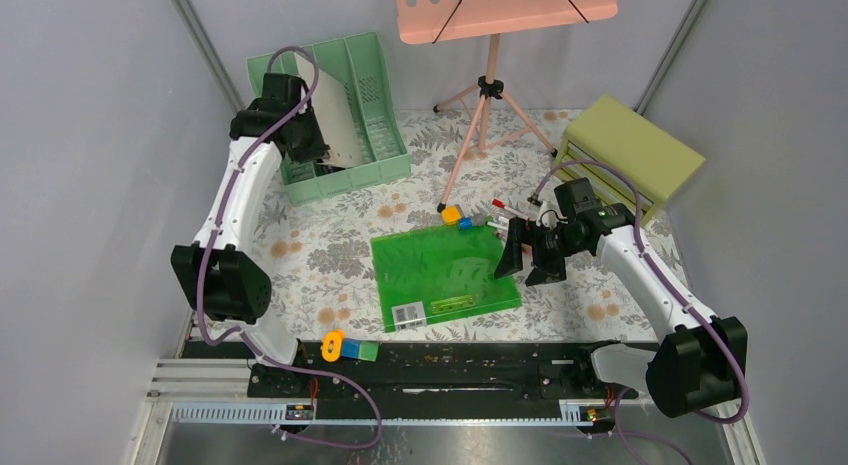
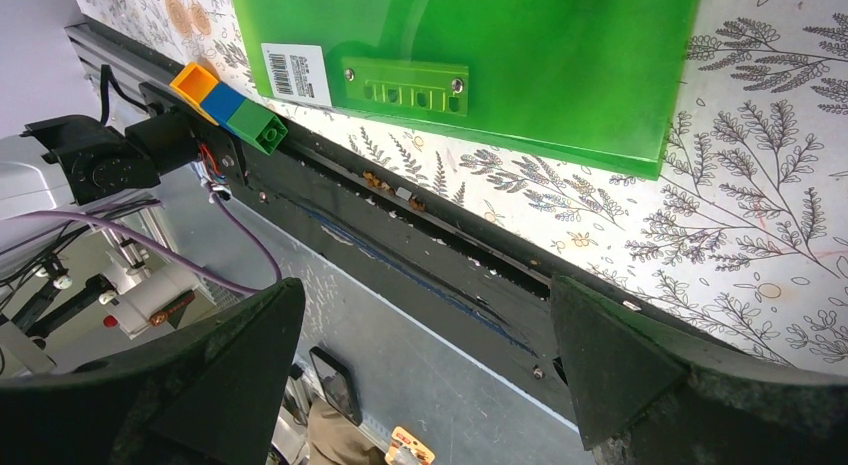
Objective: Organize the desk
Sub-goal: Place the folder in the storage box.
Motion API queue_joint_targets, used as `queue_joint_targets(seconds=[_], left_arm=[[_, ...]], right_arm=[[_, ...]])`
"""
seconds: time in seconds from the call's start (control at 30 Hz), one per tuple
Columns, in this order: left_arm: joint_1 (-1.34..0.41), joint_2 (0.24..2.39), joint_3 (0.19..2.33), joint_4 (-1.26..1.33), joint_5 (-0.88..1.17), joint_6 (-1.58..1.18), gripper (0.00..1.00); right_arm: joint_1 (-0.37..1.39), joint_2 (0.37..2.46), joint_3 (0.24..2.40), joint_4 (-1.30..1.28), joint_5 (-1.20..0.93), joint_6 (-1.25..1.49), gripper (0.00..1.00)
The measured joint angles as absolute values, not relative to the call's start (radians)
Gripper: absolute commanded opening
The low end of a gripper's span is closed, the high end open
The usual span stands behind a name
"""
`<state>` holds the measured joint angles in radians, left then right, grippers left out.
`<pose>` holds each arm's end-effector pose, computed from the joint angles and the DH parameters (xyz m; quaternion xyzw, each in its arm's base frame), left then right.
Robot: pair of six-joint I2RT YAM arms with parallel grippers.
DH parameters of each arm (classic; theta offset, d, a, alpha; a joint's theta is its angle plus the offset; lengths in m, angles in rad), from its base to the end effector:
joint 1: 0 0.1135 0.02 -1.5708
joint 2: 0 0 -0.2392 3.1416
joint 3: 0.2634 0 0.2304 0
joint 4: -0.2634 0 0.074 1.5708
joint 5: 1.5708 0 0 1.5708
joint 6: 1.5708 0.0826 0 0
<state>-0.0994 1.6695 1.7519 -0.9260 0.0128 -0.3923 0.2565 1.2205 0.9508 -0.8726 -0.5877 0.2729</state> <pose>0.3625 -0.0372 0.3126 -0.1341 0.9249 -0.0924 0.3435 0.2086 0.1020 0.2069 -0.0539 0.9357 0.3264 0.1224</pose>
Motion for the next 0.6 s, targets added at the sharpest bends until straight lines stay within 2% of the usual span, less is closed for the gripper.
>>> queue_joint_targets(seconds=[0.6], left_arm=[[-0.108,1.805,2.117,-1.203,-0.004,-0.362,0.0]], right_arm=[[0.257,1.221,0.951,-0.87,-0.593,0.273,0.99]])
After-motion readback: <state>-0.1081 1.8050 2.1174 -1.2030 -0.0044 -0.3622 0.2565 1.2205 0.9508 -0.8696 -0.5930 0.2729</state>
